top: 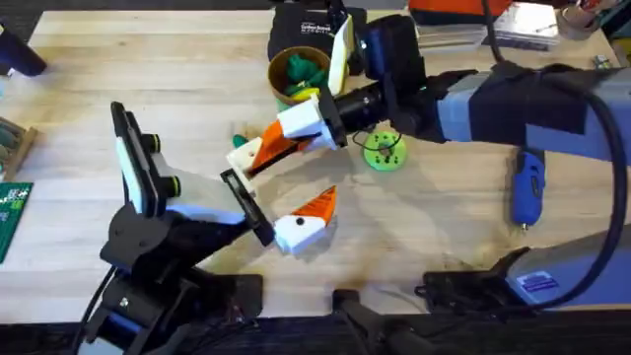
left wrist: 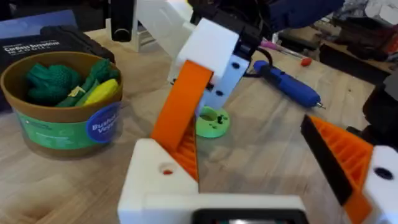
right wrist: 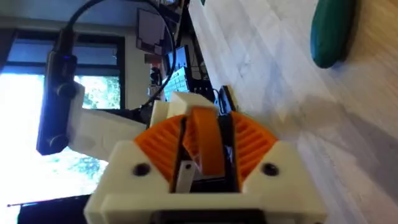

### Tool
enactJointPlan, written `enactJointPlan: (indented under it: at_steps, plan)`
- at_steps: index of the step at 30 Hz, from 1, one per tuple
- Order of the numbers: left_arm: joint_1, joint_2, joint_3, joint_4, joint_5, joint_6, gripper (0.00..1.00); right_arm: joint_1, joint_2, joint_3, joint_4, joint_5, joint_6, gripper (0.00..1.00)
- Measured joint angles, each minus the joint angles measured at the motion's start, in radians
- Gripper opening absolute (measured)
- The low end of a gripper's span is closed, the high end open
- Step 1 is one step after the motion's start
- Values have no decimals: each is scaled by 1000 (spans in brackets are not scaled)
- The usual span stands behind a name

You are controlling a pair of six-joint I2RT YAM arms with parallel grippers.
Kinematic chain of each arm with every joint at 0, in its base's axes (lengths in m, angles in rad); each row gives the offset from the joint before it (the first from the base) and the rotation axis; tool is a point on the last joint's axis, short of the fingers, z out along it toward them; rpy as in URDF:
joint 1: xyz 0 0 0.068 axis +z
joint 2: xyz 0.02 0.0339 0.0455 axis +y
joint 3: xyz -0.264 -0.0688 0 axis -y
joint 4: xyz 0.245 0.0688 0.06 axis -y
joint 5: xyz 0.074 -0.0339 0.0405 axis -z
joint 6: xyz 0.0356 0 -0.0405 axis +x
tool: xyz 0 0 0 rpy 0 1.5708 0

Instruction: Pick up the gripper from the table and insert it into the empty holder that is missing its gripper. Then pick up a screw, insert it into the mounting hole, and use the screwdriver to tighten it. Finally, clean up the table by picking up the vegetable and placing it into the bucket.

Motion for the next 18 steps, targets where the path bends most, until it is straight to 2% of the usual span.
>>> enactJointPlan:
  at_steps: [2,5,6,13,18]
  plan:
    - [0,-8,0,1,21,8,986,-4,3,-2,-2,-8,-3,561]
    - [-27,-8,0,-1,99,14,985,7,8,-2,4,-51,-8,927]
    - [-31,-8,0,-1,116,14,985,8,8,-2,6,-62,-10,976]
    - [-32,-8,0,-4,161,17,985,-3,8,-2,7,-92,-11,991]
    - [-32,-8,0,-5,173,18,986,-26,8,-2,8,-65,-34,992]
